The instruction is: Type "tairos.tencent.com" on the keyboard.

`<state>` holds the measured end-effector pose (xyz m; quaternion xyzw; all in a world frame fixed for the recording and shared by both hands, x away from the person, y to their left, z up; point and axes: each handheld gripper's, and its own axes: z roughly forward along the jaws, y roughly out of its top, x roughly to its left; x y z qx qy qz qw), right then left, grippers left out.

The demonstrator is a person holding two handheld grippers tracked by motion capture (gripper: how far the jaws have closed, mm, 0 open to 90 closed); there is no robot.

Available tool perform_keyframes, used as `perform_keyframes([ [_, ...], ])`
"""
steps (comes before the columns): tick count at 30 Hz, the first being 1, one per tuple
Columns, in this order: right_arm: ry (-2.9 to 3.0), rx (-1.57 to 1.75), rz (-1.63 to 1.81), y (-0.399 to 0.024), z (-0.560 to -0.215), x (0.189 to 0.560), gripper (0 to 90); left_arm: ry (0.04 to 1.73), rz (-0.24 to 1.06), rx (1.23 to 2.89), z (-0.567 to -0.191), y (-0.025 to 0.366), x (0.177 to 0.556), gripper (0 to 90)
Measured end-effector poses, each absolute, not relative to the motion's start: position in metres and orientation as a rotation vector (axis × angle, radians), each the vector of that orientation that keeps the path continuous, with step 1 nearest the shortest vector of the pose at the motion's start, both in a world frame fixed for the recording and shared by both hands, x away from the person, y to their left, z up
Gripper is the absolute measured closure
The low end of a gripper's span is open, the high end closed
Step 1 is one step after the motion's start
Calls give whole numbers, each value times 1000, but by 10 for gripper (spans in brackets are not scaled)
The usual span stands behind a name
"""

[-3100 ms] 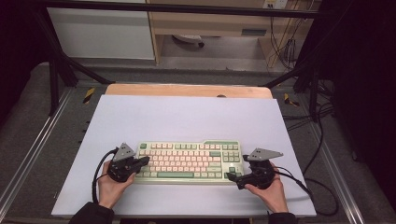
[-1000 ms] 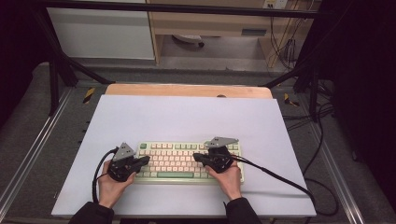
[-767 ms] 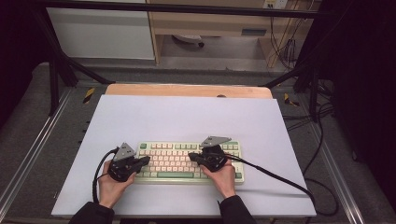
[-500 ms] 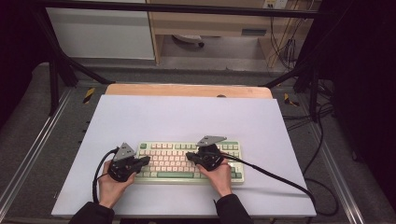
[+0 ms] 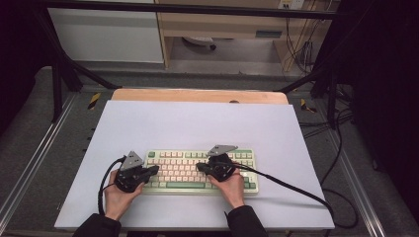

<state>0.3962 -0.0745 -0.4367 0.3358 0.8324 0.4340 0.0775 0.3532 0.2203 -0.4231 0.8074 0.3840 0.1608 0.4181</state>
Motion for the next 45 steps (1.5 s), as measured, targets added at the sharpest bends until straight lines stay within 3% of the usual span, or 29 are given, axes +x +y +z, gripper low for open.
perform_keyframes([
  [22, 2544, 944, 1248, -89, -416, 387, 900, 963, 403, 2022, -423, 220, 353, 897],
  [45, 2515, 1005, 1243, -137, -413, 377, 900, 959, 404, 2026, -422, 218, 352, 897],
])
